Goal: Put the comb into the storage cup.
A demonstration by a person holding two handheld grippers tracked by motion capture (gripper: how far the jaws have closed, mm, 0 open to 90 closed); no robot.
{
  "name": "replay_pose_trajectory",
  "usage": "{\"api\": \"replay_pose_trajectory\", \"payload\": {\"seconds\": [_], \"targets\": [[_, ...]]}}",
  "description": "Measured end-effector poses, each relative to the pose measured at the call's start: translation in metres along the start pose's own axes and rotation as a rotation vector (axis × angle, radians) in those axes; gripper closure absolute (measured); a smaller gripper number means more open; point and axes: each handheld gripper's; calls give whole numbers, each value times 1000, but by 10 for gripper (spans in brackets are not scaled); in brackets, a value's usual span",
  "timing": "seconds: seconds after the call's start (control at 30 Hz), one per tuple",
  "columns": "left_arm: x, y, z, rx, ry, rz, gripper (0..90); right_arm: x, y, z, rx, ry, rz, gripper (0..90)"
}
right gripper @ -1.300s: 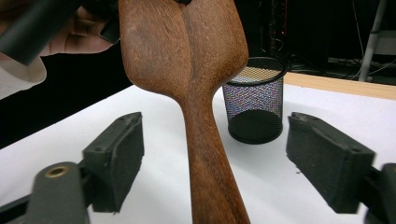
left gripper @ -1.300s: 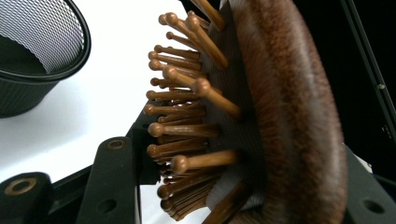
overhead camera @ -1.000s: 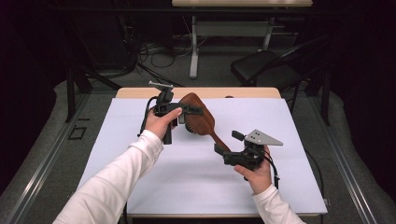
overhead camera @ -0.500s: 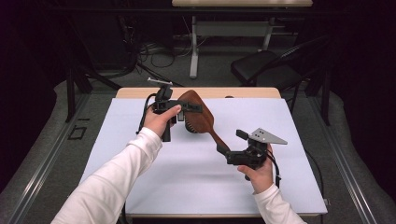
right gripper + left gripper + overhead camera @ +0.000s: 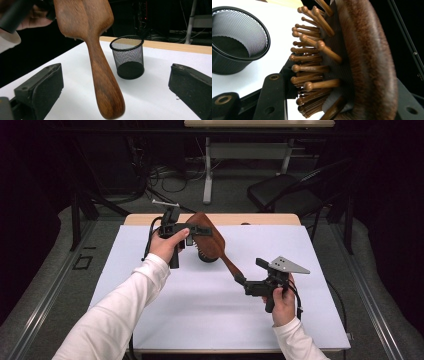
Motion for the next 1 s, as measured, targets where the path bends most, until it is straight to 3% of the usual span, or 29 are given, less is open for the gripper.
{"api": "replay_pose_trajectory", "payload": {"seconds": [1.0], "targets": [[-31,-22,-9,-38,-50,37,487,3,-4,2,-10,17,6,0]]}}
Point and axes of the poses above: each handheld gripper's, and its own axes: z roughly forward along the jaws, x roughly out of its underside, y roughly to its left, and after that the axes turned 13 degrees about x, right-handed
